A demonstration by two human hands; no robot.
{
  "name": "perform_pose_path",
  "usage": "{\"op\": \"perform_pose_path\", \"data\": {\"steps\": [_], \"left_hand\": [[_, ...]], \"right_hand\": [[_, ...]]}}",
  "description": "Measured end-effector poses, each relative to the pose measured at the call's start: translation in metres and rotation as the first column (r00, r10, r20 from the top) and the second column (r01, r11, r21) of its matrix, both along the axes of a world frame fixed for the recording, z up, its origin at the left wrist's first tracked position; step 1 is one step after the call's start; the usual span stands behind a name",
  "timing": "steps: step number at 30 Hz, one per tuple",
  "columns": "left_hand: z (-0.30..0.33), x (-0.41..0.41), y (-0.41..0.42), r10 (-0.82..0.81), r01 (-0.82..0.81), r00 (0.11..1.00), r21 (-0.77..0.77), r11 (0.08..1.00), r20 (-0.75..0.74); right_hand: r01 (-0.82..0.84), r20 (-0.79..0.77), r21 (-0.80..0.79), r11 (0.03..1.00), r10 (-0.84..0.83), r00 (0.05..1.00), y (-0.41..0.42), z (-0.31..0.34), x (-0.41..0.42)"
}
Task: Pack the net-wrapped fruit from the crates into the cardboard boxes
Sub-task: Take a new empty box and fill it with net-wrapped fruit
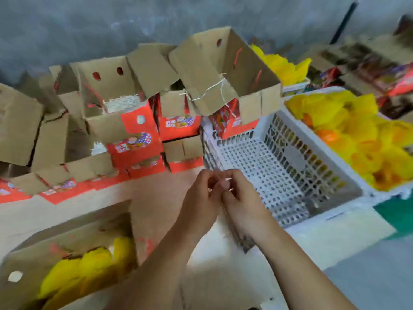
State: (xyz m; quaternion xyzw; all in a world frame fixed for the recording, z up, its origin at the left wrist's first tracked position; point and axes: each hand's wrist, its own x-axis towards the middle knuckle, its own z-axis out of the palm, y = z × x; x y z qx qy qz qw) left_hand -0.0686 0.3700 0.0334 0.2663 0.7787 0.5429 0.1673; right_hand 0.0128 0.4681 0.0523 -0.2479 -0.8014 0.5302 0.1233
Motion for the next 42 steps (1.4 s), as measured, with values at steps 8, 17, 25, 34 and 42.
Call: {"op": "perform_pose_path", "data": {"steps": [8,17,25,34,42], "left_hand": [[-0.004,0.066,0.221,-0.211,0.211,0.977,-0.029,0.977,0.023],[0.007,0.061,0.351,-0.310,0.266,0.906,-0.182,0.946,-0.287],[0.010,0.008,0.440,-0.319,-0.002,0.834,-0.579,0.815,-0.451],[0.004,-0.005,0.441,-0.192,-0.086,0.866,-0.516,0.852,-0.462],[0.005,-0.024,0.434,-0.065,-0.085,0.965,-0.538,0.838,-0.253]], "right_hand": [[0.203,-0.030,0.073,0.976,-0.201,0.979,0.210,-0.017,0.082],[0.273,0.218,0.572,0.774,-0.464,0.858,0.363,-0.053,0.132],[0.124,0.283,0.618,0.776,-0.368,0.886,0.375,-0.066,0.116],[0.025,0.183,0.627,0.778,-0.178,0.967,0.402,-0.082,0.040],[0.125,0.025,0.617,0.777,-0.178,0.984,0.414,-0.093,0.044]]}}
